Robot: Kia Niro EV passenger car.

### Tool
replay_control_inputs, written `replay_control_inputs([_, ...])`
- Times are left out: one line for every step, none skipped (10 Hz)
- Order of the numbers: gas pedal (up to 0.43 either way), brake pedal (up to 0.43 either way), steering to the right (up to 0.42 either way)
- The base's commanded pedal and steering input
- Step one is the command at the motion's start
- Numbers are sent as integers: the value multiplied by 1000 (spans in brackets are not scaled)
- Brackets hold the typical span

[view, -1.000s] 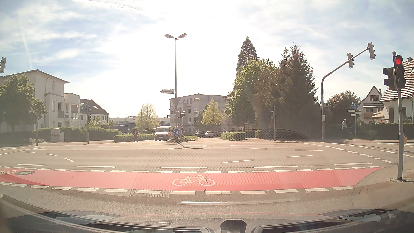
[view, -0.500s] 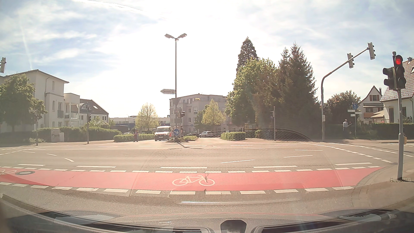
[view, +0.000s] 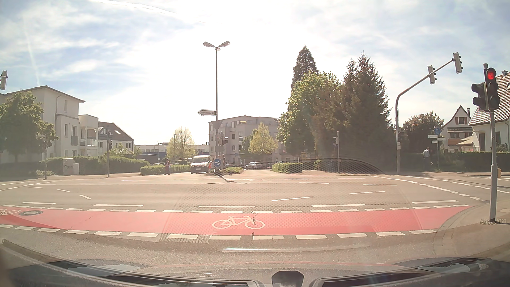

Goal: Follow the waypoints while adhering to traffic rules and regulations

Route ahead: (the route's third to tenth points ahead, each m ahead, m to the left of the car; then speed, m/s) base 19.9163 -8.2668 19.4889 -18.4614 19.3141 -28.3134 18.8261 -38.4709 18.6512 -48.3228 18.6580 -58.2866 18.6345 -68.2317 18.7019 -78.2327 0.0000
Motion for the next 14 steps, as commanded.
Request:
replay_control_inputs([0, 207, 4])
replay_control_inputs([0, 201, 4])
replay_control_inputs([0, 195, 4])
replay_control_inputs([0, 189, 4])
replay_control_inputs([0, 165, 4])
replay_control_inputs([0, 165, 4])
replay_control_inputs([0, 159, 4])
replay_control_inputs([0, 159, 4])
replay_control_inputs([0, 152, 4])
replay_control_inputs([0, 146, 4])
replay_control_inputs([0, 146, 4])
replay_control_inputs([0, 140, 4])
replay_control_inputs([0, 146, 4])
replay_control_inputs([0, 140, 4])
